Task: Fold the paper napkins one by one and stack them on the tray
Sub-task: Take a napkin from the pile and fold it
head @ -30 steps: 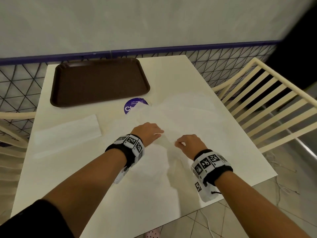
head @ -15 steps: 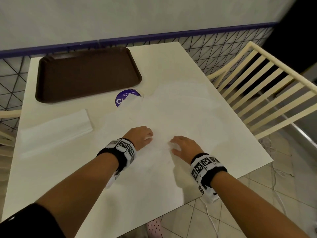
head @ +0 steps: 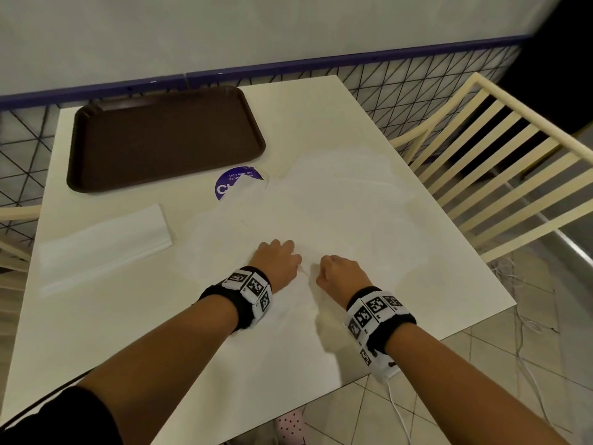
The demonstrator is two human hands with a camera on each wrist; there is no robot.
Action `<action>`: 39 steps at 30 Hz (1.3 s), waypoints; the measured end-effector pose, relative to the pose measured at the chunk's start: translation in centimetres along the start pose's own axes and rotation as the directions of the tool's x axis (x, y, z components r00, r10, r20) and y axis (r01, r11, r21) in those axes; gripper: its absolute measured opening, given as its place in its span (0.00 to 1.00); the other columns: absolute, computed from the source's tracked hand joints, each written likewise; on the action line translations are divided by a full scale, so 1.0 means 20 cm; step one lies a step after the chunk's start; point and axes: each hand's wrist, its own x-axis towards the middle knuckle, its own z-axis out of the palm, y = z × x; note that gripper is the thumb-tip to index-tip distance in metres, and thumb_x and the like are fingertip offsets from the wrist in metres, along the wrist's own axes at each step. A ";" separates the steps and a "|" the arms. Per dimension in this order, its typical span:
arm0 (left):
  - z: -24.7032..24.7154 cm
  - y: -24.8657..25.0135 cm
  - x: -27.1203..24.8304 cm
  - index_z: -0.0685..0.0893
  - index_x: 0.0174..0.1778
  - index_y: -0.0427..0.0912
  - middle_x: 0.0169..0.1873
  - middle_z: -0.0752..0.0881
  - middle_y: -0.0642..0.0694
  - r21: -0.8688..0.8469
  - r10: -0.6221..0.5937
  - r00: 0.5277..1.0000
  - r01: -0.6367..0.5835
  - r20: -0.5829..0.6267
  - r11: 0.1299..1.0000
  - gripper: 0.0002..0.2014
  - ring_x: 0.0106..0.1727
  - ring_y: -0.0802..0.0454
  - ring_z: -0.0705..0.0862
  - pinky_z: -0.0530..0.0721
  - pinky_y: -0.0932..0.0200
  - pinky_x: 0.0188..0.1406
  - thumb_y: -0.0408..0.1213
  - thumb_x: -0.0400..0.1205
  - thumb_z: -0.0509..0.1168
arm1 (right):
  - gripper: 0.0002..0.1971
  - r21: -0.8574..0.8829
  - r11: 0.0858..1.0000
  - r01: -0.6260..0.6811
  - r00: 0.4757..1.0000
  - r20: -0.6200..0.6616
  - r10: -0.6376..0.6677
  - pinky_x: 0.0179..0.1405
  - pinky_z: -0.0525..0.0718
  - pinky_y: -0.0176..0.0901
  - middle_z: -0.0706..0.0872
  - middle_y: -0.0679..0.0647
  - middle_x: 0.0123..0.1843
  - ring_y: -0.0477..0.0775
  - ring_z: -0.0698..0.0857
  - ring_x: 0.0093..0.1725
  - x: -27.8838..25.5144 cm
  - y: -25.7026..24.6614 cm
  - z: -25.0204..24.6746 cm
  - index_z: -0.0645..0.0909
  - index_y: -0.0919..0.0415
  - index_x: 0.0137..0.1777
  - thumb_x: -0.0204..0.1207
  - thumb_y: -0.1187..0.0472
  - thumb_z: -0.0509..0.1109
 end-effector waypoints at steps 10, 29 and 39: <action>-0.13 -0.08 0.01 0.78 0.66 0.41 0.61 0.82 0.44 -0.310 -0.026 0.981 -0.036 -0.192 0.950 0.17 0.62 0.46 0.79 0.75 0.55 0.58 0.40 0.88 0.50 | 0.18 0.042 0.999 0.027 0.994 -0.103 -0.022 0.58 0.73 0.43 0.79 0.58 0.65 0.58 0.78 0.63 0.02 0.03 -0.02 0.74 0.63 0.68 0.86 0.55 0.51; -0.26 -0.21 -0.19 0.69 0.75 0.48 0.73 0.71 0.51 -0.679 -0.225 0.929 -0.038 -0.295 0.733 0.31 0.74 0.54 0.69 0.62 0.68 0.69 0.51 0.77 0.68 | 0.14 0.373 0.903 0.211 0.974 -0.155 -0.164 0.32 0.65 0.32 0.82 0.45 0.37 0.44 0.74 0.36 0.03 -0.13 -0.51 0.86 0.64 0.53 0.82 0.55 0.63; -0.17 -0.51 -0.67 0.85 0.50 0.37 0.51 0.86 0.43 -0.554 -0.297 0.882 0.051 -0.365 0.831 0.07 0.54 0.46 0.83 0.78 0.54 0.58 0.33 0.79 0.67 | 0.12 0.233 0.911 0.339 0.939 -0.029 -0.342 0.50 0.71 0.39 0.83 0.55 0.58 0.55 0.80 0.57 0.04 -0.56 -0.23 0.80 0.60 0.61 0.81 0.58 0.64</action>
